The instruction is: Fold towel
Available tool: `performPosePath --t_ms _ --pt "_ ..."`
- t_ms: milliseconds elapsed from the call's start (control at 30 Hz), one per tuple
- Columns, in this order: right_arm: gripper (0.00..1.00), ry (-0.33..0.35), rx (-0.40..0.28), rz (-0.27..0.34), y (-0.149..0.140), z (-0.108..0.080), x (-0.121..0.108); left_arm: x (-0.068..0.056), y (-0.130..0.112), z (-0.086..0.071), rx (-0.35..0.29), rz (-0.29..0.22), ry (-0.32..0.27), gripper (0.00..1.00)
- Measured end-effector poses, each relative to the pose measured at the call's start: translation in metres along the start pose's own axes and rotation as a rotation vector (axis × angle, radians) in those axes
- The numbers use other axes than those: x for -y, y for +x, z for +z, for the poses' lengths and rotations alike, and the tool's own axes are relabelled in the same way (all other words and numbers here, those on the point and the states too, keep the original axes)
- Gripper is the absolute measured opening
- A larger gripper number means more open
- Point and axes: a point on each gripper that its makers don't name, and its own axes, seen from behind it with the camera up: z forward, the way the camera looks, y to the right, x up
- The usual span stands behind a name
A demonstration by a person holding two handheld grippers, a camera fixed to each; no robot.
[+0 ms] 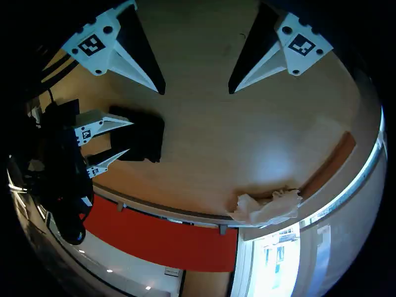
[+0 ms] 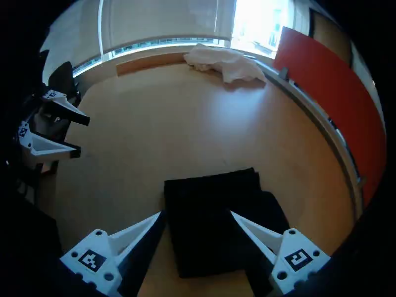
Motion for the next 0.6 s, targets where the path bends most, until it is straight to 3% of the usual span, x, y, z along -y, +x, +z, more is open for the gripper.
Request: performPosePath --t_ms 600 --pt "0.89 -0.067 0.0 0.122 -0.031 -0.021 -0.004 -0.005 0.001 0.004 0.005 0.006 -0.015 0.94"
